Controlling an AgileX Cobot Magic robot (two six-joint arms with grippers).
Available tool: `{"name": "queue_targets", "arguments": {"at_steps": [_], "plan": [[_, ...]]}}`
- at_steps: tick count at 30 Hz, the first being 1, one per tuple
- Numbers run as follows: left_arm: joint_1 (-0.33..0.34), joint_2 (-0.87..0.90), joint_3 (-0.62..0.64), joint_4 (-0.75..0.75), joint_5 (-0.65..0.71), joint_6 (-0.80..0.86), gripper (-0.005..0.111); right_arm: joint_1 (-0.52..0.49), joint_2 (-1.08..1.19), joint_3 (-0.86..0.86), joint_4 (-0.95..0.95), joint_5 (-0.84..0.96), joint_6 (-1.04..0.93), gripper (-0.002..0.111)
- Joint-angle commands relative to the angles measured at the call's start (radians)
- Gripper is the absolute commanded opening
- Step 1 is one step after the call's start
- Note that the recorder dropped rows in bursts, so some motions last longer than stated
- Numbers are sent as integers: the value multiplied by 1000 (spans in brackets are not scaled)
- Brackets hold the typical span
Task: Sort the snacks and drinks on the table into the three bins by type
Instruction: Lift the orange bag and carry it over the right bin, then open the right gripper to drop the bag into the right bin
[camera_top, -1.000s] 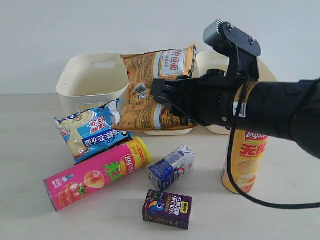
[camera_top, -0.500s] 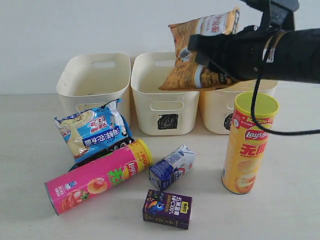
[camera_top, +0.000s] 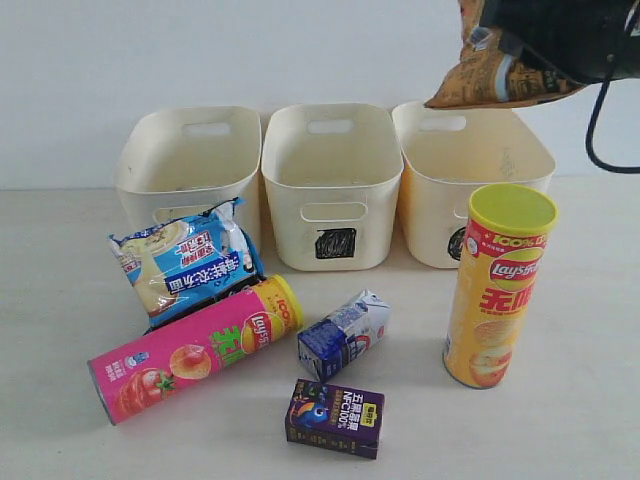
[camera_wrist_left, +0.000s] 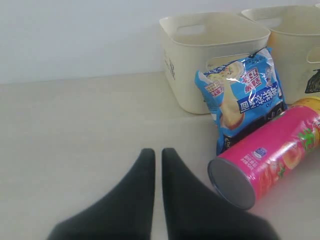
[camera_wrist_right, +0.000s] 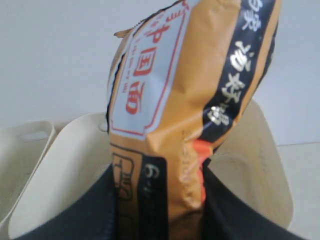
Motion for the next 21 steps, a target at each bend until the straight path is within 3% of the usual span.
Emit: {"name": "queue_targets", "arguments": {"at_steps": [1,12,21], "plan": [[-2,-4,-3,0,0,-9,4,-23,77,-67,-5,-33,-61,0],[-2,-4,-3,0,0,-9,4,-23,357,-319,-5,92,-137,0],[-2,-4,-3,0,0,-9,4,-23,482,-416,-5,147,-154,2]]}}
